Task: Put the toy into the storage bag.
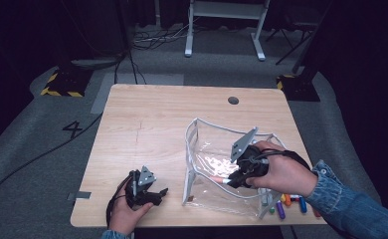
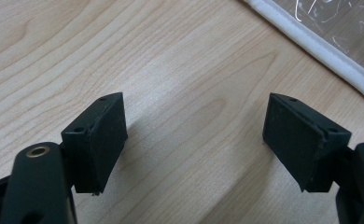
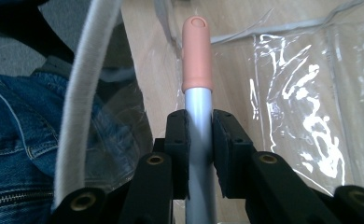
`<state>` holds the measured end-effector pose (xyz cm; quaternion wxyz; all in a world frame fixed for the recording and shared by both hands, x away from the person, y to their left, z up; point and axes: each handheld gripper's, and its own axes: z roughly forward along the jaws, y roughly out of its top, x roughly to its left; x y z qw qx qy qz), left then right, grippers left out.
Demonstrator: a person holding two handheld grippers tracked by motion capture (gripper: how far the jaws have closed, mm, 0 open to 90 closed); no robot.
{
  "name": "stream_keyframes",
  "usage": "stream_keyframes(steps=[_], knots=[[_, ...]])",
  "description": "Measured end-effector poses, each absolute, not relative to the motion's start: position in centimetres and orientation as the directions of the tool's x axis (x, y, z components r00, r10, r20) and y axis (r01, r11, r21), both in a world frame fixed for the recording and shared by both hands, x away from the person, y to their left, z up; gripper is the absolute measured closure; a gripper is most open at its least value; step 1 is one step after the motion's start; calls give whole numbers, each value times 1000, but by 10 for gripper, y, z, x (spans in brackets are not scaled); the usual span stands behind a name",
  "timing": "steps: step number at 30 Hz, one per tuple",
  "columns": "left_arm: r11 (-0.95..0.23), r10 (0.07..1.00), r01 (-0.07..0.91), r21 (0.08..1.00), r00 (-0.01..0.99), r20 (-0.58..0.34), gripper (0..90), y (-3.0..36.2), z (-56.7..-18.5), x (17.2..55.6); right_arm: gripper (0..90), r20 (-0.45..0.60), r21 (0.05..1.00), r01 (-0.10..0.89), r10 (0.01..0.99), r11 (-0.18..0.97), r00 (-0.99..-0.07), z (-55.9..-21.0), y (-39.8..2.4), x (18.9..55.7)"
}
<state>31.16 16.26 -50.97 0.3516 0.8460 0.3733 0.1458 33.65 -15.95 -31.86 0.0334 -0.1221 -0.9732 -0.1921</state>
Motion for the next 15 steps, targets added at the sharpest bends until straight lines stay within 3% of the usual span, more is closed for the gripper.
stream_keyframes(steps=[15], knots=[[-470,735,532,704,678,-21,220,162,-510,311,769,111,208,205,185,957,-977,-347,-128,347]])
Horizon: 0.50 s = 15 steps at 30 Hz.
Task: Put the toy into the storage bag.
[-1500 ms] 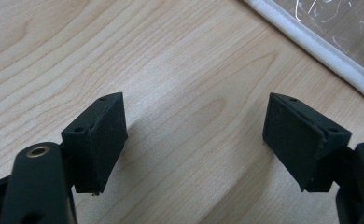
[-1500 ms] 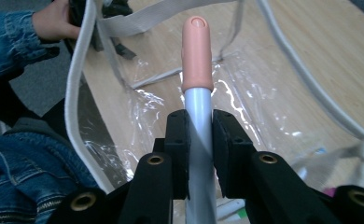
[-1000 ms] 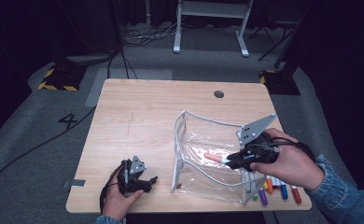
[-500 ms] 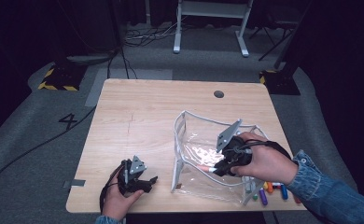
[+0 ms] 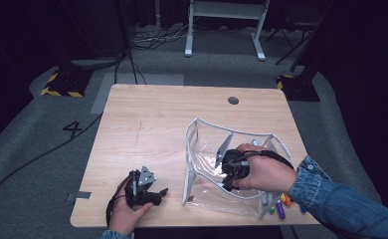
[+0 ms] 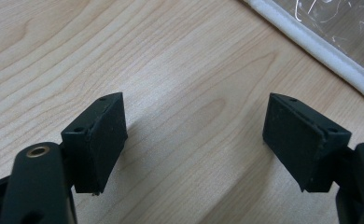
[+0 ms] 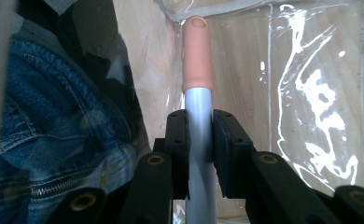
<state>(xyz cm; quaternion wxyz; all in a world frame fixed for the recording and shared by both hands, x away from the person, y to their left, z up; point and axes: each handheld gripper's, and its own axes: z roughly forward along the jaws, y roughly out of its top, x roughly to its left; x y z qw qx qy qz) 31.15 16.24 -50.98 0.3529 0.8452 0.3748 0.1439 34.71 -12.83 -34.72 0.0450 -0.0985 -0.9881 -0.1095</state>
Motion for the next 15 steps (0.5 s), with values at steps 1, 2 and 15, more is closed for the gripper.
stream_keyframes(steps=[1,2,15], knots=[[-469,735,532,705,677,-21,220,162,-510,311,769,111,201,199,179,959,-978,-351,-126,348],[-472,735,531,704,678,-19,220,163,-510,312,768,113,186,201,182,962,-977,-354,-124,347],[-471,734,530,705,678,-20,218,163,-510,312,767,149,86,216,201,973,-968,-391,-111,358]])
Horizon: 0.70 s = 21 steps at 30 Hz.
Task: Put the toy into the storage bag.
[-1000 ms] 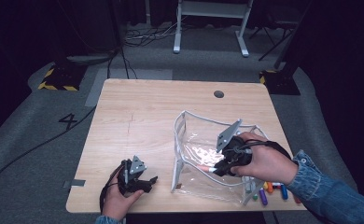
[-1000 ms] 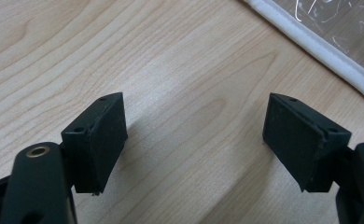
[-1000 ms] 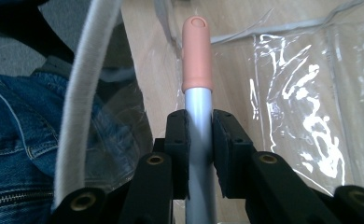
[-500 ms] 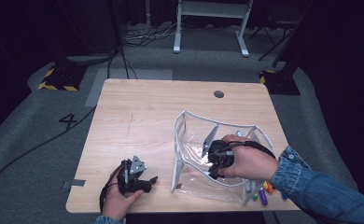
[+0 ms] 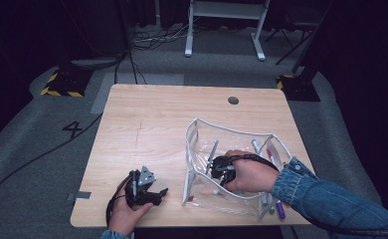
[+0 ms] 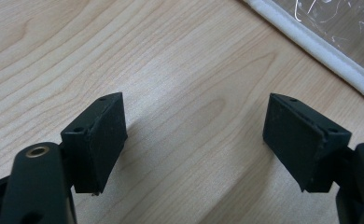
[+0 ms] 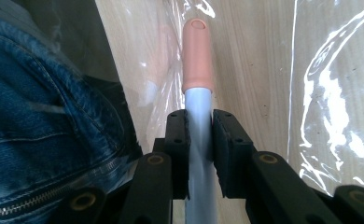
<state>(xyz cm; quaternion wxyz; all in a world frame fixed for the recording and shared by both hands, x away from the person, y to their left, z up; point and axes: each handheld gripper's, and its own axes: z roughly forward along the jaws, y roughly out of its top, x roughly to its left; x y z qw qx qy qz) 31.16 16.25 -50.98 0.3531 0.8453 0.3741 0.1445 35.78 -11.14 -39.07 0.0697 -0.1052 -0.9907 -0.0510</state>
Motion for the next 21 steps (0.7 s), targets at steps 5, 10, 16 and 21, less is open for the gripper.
stream_keyframes(steps=[5,10,16,21], knots=[[-471,733,531,704,680,-22,217,163,-510,312,691,168,74,226,211,971,-963,-398,-112,361],[-480,729,531,699,684,-18,171,161,-510,311,590,139,138,228,209,964,-968,-391,-118,364],[-470,741,540,698,671,-21,153,161,-510,309,542,98,315,296,279,902,-955,-352,-134,363],[-437,783,572,694,622,-20,153,162,-510,312,517,33,458,319,342,830,-939,-316,-164,359]])
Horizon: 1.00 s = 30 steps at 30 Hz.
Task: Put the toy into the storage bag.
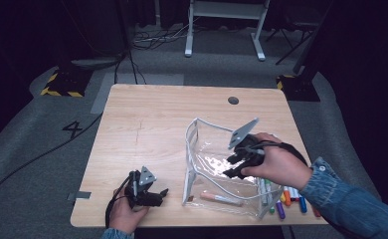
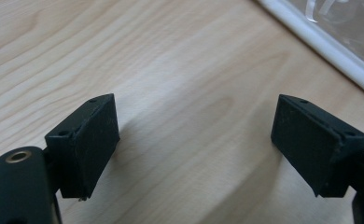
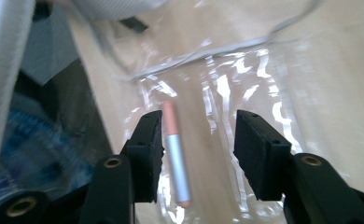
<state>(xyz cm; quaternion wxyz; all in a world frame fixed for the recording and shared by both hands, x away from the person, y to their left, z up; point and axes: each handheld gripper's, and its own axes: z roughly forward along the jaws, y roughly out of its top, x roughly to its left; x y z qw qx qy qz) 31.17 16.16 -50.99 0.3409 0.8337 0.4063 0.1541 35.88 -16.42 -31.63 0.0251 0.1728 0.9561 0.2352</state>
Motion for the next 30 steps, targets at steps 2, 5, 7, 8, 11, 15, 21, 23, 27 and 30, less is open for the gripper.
stream_keyframes(steps=[2,5,7,8,11,15,21,23,27,30], knots=[[-441,782,569,694,623,-15,148,161,-510,312,513,-15,485,317,370,815,-929,-306,-179,358],[-439,782,571,693,623,-18,146,162,-510,312,510,-25,520,350,423,779,-906,-292,-203,357],[-440,782,571,693,623,-18,146,162,-510,312,515,-28,554,369,460,746,-887,-283,-223,356],[-440,782,571,693,623,-18,147,161,-510,312,535,-19,575,394,493,717,-870,-279,-236,355],[-440,782,569,694,624,-16,146,161,-510,311,564,8,597,452,559,663,-829,-272,-264,350],[-440,782,570,694,623,-16,145,161,-510,311,568,15,620,512,644,594,-765,-268,-306,345],[-441,782,570,694,623,-16,145,161,-510,311,571,8,621,598,759,507,-651,-281,-359,339],[-441,782,570,694,623,-16,146,161,-510,311,574,4,604,631,789,488,-614,-292,-372,339],[-441,782,570,694,624,-15,146,161,-510,311,583,43,540,722,843,432,-537,-328,-399,342],[-440,782,570,694,623,-15,145,161,-510,311,585,74,491,774,866,400,-495,-358,-415,345]])
